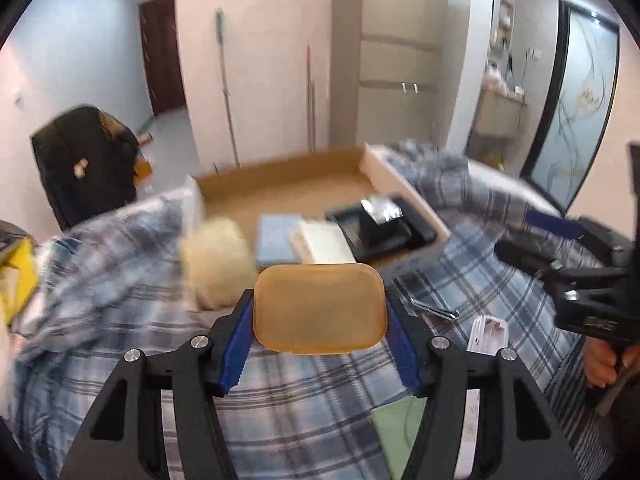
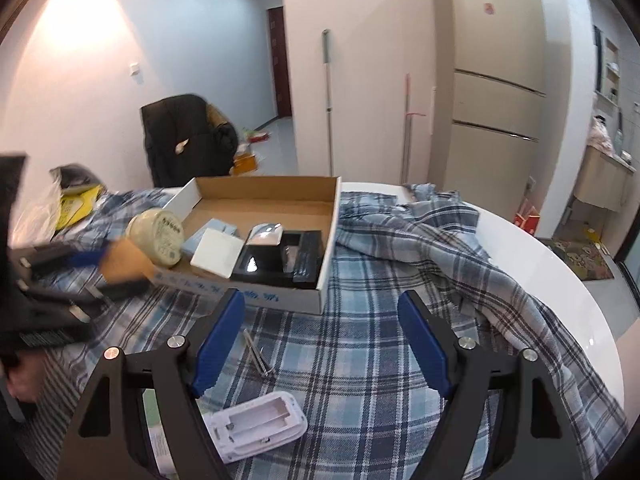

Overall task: Organize rigid objects
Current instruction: 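Grasp the orange translucent case with the left gripper, then lift the orange case with the left gripper while the right gripper grasps the metal tweezers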

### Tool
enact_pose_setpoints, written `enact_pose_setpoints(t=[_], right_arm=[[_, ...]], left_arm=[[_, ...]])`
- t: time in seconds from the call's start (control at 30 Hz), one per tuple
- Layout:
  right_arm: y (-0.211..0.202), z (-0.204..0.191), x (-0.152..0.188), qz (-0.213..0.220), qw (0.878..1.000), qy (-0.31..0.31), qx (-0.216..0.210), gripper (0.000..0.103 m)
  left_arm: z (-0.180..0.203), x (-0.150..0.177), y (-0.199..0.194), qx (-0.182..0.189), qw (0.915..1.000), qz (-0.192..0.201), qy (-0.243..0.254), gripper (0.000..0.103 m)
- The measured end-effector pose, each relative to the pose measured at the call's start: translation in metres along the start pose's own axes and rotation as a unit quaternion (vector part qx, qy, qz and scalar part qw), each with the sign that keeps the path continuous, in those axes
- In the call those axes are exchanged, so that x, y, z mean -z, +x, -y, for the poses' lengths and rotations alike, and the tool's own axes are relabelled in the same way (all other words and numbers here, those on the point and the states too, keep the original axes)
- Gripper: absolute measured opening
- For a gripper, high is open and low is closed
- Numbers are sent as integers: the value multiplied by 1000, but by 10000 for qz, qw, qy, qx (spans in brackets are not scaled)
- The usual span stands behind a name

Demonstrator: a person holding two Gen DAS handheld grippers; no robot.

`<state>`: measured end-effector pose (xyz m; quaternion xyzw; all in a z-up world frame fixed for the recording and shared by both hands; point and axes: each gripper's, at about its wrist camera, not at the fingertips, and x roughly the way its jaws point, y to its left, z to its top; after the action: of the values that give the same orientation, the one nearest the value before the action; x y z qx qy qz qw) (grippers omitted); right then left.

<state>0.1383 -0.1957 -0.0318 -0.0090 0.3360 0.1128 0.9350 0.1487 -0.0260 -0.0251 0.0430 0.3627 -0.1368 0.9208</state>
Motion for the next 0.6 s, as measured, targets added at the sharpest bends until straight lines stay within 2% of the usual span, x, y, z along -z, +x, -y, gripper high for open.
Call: enact_pose_setpoints(t=[0.1,0.2,0.23,0.3,0.33,0.4,0.47,0.6], right_arm=[[-2,1,4,-116,9993,-287,-216,74],[4,-3,9,-453,9957,-559,-582,71],[8,-6,10,-553,9947,-643,-585,70],[16,-10,14,-653,9945,-767,-270,66],[20,-10,15,-707,9941,-783,-249,64],[28,-11,18,-910,9918,-745,-492,56],[36,-15,20,-1089,9889,-774,-652,51],[48,-24,22,-1361,9834,-949,-738,39]], left_arm=[[-13,4,-39,-222,9971,726,79,63],[-19,4,-55,-364,9940,1028,62,63],[-21,4,-57,-331,9940,1039,26,63],[-23,5,-57,-245,9946,1003,-69,63],[-23,7,-57,-231,9947,999,-99,63],[-24,10,-54,-228,9948,984,-120,63],[-24,15,-51,-257,9952,941,-114,63],[-27,21,-43,-172,9967,776,-185,63]])
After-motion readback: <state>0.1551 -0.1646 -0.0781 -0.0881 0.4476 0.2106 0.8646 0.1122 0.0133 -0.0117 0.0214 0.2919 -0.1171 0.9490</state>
